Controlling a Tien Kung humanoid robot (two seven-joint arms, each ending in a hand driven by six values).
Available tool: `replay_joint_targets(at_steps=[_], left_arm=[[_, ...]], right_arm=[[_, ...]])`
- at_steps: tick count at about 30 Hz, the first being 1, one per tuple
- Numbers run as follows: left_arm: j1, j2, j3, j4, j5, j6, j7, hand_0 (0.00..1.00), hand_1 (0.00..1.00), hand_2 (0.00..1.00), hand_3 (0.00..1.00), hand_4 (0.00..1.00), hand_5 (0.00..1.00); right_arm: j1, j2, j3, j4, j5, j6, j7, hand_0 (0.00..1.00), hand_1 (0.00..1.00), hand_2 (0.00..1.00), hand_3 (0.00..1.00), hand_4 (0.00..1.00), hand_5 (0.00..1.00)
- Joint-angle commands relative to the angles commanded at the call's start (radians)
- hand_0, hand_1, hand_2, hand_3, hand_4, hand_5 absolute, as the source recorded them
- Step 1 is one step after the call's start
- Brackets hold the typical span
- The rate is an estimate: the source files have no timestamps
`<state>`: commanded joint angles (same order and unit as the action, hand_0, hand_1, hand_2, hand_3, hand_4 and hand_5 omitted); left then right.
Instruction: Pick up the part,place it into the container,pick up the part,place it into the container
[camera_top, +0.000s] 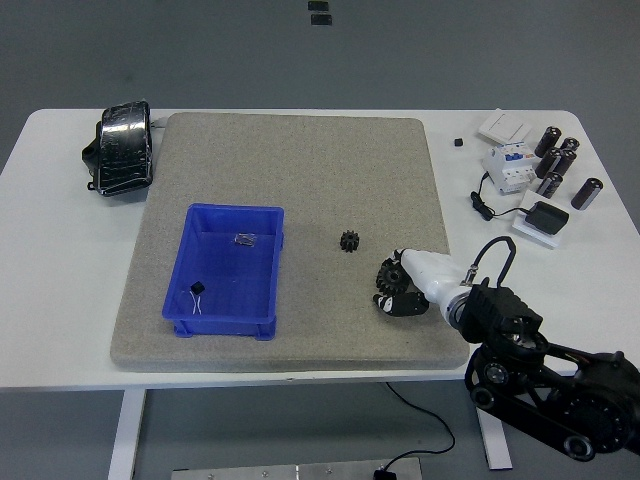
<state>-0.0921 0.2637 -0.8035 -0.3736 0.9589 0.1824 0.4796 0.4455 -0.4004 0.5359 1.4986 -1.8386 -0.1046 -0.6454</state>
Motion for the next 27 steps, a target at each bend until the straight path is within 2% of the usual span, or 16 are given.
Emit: replay_joint_targets(at_steps=[2,3,8,9,17,24,27], left_arm=[[0.0,0.0,0.0,0.0,0.0,0.0,-0.001,0.647,0.648,0.636,0.538,0.633,0.566],[0.0,0.0,-0.001,0.0,0.0,0.0,-0.001,0.647,0.647,0.635,0.539,0.633,0.602],[0.0,0.001,-0.003,0.0,-0.001,0.001,-0.003,0.647,0.647,0.635,0.539,0.633,0.602],[0.0,0.001,-0.003,0.0,-0.001,0.001,-0.003,0.647,0.647,0.636,0.539,0.634,0.613],[0.0,0.0,-0.002,0.001,-0.004,0.002,-0.007,0.647,0.648,0.636,0.539,0.635,0.614],[0.001,-0.001,-0.002,0.002,-0.003,0.001,-0.005,0.646,0.648,0.637,0.539,0.635,0.626],[0.003,-0.002,-0.004,0.001,0.0,0.0,-0.003,0.646,0.649,0.638,0.541,0.641,0.645]], right_arm=[[0.0,0.0,-0.001,-0.001,-0.004,-0.001,0.0,0.336,0.587,0.536,0.628,0.545,0.202],[0.0,0.0,-0.002,-0.003,-0.009,-0.001,0.0,0.36,0.555,0.478,0.547,0.406,0.021],[0.002,-0.003,-0.008,-0.006,-0.032,-0.004,0.0,0.36,0.555,0.478,0.547,0.406,0.021],[0.003,-0.003,-0.009,-0.007,-0.036,-0.006,0.0,0.365,0.531,0.439,0.478,0.247,0.002],[0.008,-0.011,-0.009,0.005,-0.068,-0.054,0.0,0.357,0.517,0.417,0.454,0.215,0.002],[0.041,-0.01,0.003,0.041,-0.076,-0.136,0.0,0.333,0.513,0.399,0.446,0.194,0.002],[0.069,0.002,0.005,0.059,-0.025,-0.196,0.001,0.335,0.514,0.402,0.449,0.205,0.002]])
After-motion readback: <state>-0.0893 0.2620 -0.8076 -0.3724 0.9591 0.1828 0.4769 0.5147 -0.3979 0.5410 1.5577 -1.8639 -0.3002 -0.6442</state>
